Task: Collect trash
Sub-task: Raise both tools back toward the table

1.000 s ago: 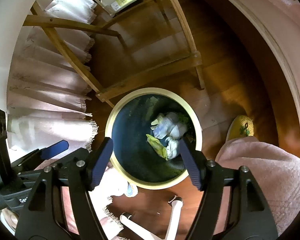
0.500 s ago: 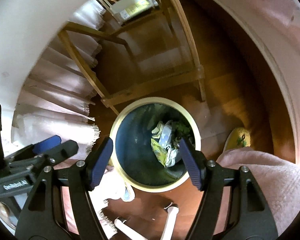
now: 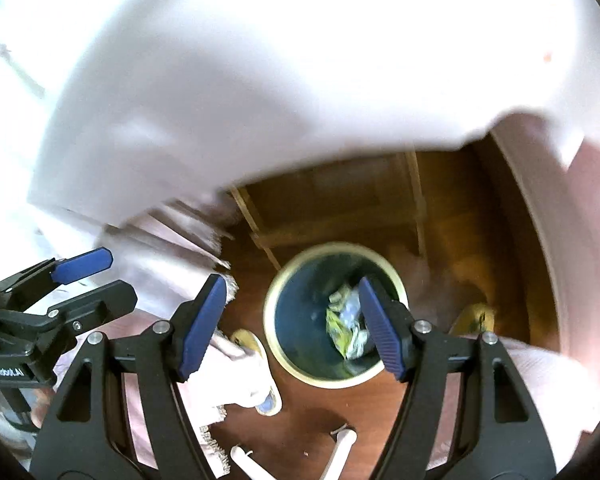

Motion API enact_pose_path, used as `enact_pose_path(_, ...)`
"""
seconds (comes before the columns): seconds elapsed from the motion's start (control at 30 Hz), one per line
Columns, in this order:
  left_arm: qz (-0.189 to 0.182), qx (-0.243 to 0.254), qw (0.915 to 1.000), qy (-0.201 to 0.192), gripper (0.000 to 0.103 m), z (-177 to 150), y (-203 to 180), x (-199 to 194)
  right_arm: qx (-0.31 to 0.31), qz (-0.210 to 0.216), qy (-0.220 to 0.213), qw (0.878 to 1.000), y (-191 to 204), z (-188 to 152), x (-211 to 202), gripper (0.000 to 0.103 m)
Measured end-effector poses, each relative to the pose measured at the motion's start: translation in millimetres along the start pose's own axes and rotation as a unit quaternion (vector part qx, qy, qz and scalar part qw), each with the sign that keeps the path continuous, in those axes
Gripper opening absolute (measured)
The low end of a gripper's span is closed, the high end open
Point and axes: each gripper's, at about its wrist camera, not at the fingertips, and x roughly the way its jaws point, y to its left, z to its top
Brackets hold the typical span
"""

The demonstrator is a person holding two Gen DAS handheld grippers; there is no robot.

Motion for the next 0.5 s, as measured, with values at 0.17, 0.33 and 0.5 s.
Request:
enact_pose_path(0.17,0.005,-0.003,0.9992,-0.039,0.083,21,-4,-66,-0.049,0.007,-0.047,0.998,32,26,-62,0.067)
enact_pose_path(0.33,0.012,-0.012,0.9967,-0.080,0.083,45,-1,-128,-0.089,0.016,-0.094,0.991,63,58,-125,0.067)
enact_pose_path(0.5,0.037,-0.020,0.9922,-0.118,0.083,81,10,-184,-0.110,0.023,-0.131,0.985,90,100,-182,0.066)
